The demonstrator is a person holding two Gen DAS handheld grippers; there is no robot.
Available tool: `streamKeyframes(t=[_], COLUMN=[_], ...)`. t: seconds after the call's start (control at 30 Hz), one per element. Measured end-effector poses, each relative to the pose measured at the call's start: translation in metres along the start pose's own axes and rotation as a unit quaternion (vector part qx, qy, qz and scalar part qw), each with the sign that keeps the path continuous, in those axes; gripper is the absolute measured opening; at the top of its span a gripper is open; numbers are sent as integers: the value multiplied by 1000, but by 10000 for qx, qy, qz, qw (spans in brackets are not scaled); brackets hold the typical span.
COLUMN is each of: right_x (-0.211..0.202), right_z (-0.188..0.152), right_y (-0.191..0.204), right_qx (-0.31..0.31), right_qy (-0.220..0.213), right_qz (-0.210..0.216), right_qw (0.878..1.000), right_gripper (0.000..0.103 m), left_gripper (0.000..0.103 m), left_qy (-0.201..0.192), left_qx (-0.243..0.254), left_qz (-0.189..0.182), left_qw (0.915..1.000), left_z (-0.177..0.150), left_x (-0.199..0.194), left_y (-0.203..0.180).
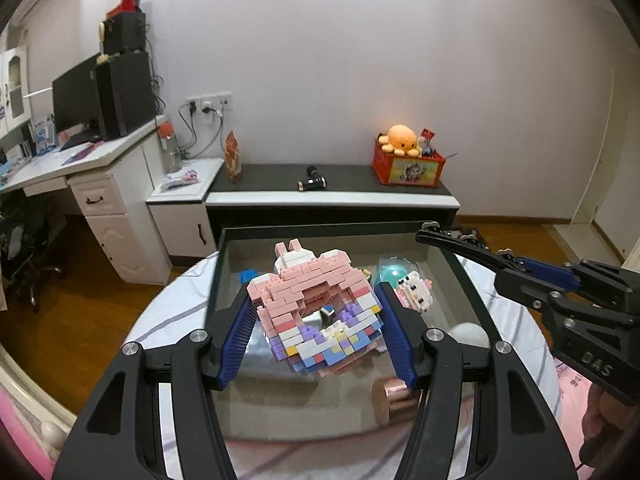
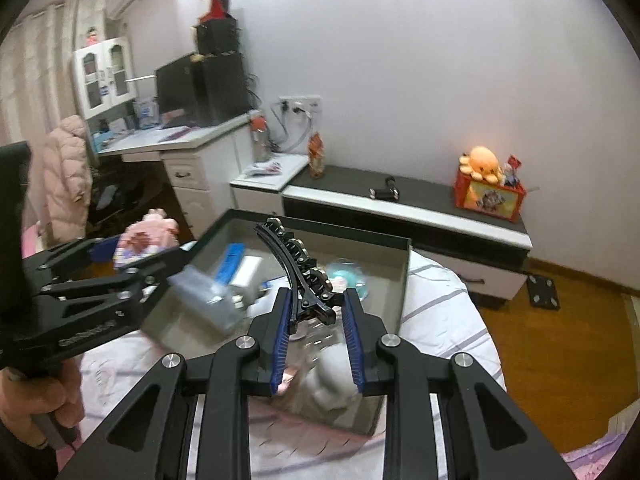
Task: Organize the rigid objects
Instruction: 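Lower the donut into the pink box with the left tool while the right tool lowers the clip, then withdraw both tools from the box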
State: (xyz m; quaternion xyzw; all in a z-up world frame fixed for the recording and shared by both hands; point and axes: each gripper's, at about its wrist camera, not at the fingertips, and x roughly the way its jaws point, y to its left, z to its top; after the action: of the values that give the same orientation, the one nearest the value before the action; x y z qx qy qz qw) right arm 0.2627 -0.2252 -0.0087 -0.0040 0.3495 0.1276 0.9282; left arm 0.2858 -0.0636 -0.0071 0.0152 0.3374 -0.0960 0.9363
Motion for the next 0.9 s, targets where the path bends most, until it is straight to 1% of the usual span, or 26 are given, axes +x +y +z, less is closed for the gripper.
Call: streamKeyframes(t=[0.1, 0.23, 0.37, 0.43, 0.47, 0.5, 0.53, 0.57, 0.6, 0.63, 0.67, 0.7, 0.73, 0.77, 0.8, 0.83, 0.9], right_x=[28, 51, 70, 75, 76, 77, 77, 77, 77, 77, 76, 73, 70, 66, 63, 58, 54], right_z=[0, -5, -10, -12, -13, -15, -16, -15, -17, -17, -19, -20, -22, -23, -25, -26, -28], right_y=[-14, -22, -23, -22, -20, -20, -20, -20, -19, -19, -20, -20, -19, -18, -16, -15, -14], right_qx=[151, 231, 216, 202, 184, 181, 206, 210, 199, 194, 215, 275, 341, 377, 381, 378, 503], right_qy=[226, 449, 652, 737, 763, 773, 785, 798, 813, 823, 817, 792, 764, 705, 679, 628, 590], right_qz=[-99, -173, -286, -354, -402, -428, -397, -392, -415, -512, -550, -436, -350, -331, -429, -475, -301], right_qw=[9996, 9986, 9972, 9964, 9961, 9959, 9959, 9958, 9956, 9951, 9949, 9955, 9959, 9962, 9960, 9962, 9965], right_gripper=[25, 25, 26, 26, 26, 26, 27, 30, 45, 50, 61, 66, 68, 74, 79, 87, 88], left_gripper=[60, 60, 61, 62, 65, 75, 89, 96, 98, 100, 101, 103, 103, 103, 103, 103, 103], left_qy=[193, 457, 622, 725, 753, 715, 675, 625, 537, 504, 485, 457, 411, 374, 359, 331, 238], left_qx=[67, 83, 140, 122, 119, 146, 155, 155, 153, 148, 123, 66, 8, -36, -51, -57, -62], left_qz=[-59, -149, -166, -128, -125, -91, -56, -33, 79, 144, 160, 171, 214, 275, 316, 381, 473], left_qw=[9998, 9988, 9978, 9972, 9970, 9973, 9976, 9979, 9984, 9985, 9986, 9988, 9989, 9989, 9988, 9987, 9986], left_z=[1, -6, -14, -17, -19, -21, -22, -23, -25, -25, -26, -27, -28, -29, -30, -32, -35], left_x=[28, 58, 76, 83, 85, 84, 82, 79, 75, 72, 69, 65, 60, 55, 52, 47, 36], left_y=[-5, -11, -15, -15, -15, -15, -14, -14, -12, -10, -8, -4, -1, 3, 5, 6, 9])
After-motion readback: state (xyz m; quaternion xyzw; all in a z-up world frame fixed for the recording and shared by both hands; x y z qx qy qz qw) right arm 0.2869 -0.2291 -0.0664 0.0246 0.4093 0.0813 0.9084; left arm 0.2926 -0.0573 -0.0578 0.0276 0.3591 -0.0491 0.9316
